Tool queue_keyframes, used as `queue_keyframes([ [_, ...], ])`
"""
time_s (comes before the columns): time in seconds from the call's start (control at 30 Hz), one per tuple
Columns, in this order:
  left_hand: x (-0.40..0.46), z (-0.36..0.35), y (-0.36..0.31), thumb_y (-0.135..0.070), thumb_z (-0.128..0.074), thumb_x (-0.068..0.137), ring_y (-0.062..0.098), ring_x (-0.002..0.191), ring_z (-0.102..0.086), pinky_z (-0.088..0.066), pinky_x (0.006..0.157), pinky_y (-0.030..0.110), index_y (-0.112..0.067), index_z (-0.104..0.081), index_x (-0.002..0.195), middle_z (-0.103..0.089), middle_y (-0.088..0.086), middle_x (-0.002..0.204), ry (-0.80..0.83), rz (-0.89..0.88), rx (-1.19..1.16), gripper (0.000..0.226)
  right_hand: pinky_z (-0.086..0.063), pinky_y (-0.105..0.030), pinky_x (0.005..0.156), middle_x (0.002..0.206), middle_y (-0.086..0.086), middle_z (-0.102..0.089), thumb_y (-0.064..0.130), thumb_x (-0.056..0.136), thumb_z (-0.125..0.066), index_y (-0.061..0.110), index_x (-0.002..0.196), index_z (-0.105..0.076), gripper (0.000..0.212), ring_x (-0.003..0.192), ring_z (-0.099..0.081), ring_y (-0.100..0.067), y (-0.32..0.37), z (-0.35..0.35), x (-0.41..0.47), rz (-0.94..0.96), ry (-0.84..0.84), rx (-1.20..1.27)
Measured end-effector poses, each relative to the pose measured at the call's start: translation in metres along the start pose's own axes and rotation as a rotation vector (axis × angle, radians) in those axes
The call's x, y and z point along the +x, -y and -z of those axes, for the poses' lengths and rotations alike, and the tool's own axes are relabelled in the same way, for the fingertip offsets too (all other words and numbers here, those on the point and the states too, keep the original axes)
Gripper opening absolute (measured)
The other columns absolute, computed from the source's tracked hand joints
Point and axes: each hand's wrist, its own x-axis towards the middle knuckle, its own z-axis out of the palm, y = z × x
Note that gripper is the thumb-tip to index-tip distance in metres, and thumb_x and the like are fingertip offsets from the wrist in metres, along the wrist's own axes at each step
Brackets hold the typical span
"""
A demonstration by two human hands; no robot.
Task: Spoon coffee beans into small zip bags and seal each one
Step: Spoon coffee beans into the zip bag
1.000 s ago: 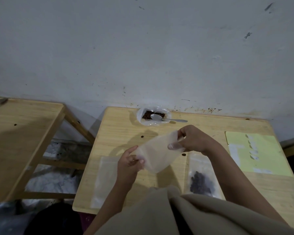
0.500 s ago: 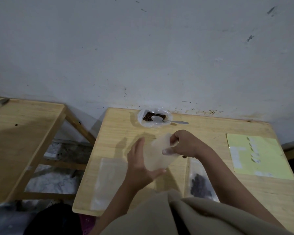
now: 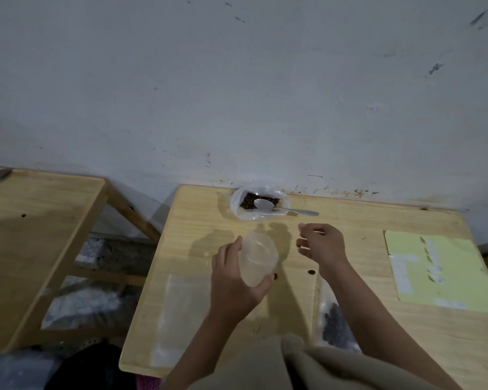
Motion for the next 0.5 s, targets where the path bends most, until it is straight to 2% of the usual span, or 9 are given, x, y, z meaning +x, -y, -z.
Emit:
queue_keyframes([
  [0.07, 0.002, -0.005, 0.004, -0.052, -0.070, 0.059, 0.019, 0.099, -0.050, -0.047, 0.086, 0.035, -0.004, -0.049, 0.127, -0.053, 0.003, 0.114, 0.008, 0.041, 0.001, 0.085, -0.055, -0.035, 0.068, 0.100, -0.014, -0.061, 0.020, 0.085, -0.069, 0.005, 0.115, -0.050, 0.037, 0.078, -0.064, -0.023, -0.011, 0.004, 0.019, -0.109, -0.094, 0.178],
  [0.13, 0.004, -0.001, 0.006, -0.053, -0.070, 0.057, 0.020, 0.101, -0.051, -0.050, 0.084, 0.039, -0.006, -0.050, 0.125, -0.052, 0.001, 0.115, 0.023, 0.039, 0.011, 0.084, -0.055, -0.035, 0.067, 0.105, -0.014, -0.059, 0.018, 0.085, -0.069, 0.007, 0.124, -0.044, 0.048, 0.082, -0.064, -0.023, -0.016, 0.004, 0.026, -0.177, -0.100, 0.321],
  [0.2, 0.079, -0.033, 0.042, -0.054, -0.071, 0.056, 0.019, 0.110, -0.049, -0.051, 0.088, 0.041, -0.008, -0.048, 0.127, -0.048, 0.001, 0.122, 0.171, 0.146, -0.058, 0.088, -0.054, -0.033, 0.063, 0.101, -0.012, -0.058, 0.015, 0.086, -0.068, 0.007, 0.129, -0.044, 0.049, 0.078, -0.062, -0.020, -0.008, -0.024, 0.108, -0.325, -0.193, 0.426],
  [0.23, 0.080, -0.030, 0.042, -0.056, -0.071, 0.055, 0.019, 0.117, -0.046, -0.050, 0.091, 0.042, -0.010, -0.045, 0.132, -0.043, 0.001, 0.128, 0.199, 0.144, -0.065, 0.092, -0.053, -0.033, 0.062, 0.098, -0.011, -0.057, 0.014, 0.087, -0.066, 0.009, 0.128, -0.046, 0.046, 0.075, -0.061, -0.019, -0.008, -0.025, 0.105, -0.332, -0.181, 0.467],
  [0.33, 0.092, -0.031, 0.044, -0.060, -0.074, 0.054, 0.024, 0.132, -0.034, -0.043, 0.101, 0.046, -0.027, -0.026, 0.146, -0.020, -0.001, 0.148, 0.413, 0.258, -0.111, 0.109, -0.051, -0.029, 0.054, 0.083, -0.006, -0.055, 0.013, 0.089, -0.063, 0.012, 0.111, -0.057, 0.023, 0.066, -0.056, -0.014, -0.005, -0.030, 0.113, -0.276, -0.129, 0.547],
  [0.4, 0.099, -0.033, 0.044, -0.058, -0.077, 0.055, 0.027, 0.137, -0.028, -0.040, 0.104, 0.048, -0.039, -0.014, 0.148, -0.007, -0.006, 0.154, 0.506, 0.340, -0.136, 0.114, -0.051, -0.031, 0.058, 0.076, -0.004, -0.056, 0.013, 0.090, -0.061, 0.013, 0.098, -0.061, 0.008, 0.064, -0.055, -0.015, -0.002, -0.035, 0.110, -0.218, -0.065, 0.505],
  [0.43, 0.106, -0.032, 0.045, -0.058, -0.077, 0.055, 0.027, 0.138, -0.027, -0.040, 0.105, 0.048, -0.041, -0.011, 0.148, -0.004, -0.008, 0.154, 0.533, 0.353, -0.138, 0.115, -0.051, -0.032, 0.060, 0.076, -0.005, -0.057, 0.013, 0.090, -0.061, 0.014, 0.093, -0.061, 0.003, 0.064, -0.056, -0.016, 0.002, -0.038, 0.107, -0.175, -0.042, 0.453],
  [0.5, 0.121, -0.033, 0.046, -0.056, -0.077, 0.057, 0.027, 0.136, -0.030, -0.039, 0.106, 0.044, -0.034, -0.006, 0.150, -0.005, -0.008, 0.150, 0.563, 0.370, -0.126, 0.119, -0.051, -0.034, 0.062, 0.078, -0.006, -0.059, 0.015, 0.091, -0.060, 0.015, 0.088, -0.061, 0.003, 0.066, -0.057, -0.019, 0.010, -0.045, 0.103, -0.060, 0.010, 0.275],
])
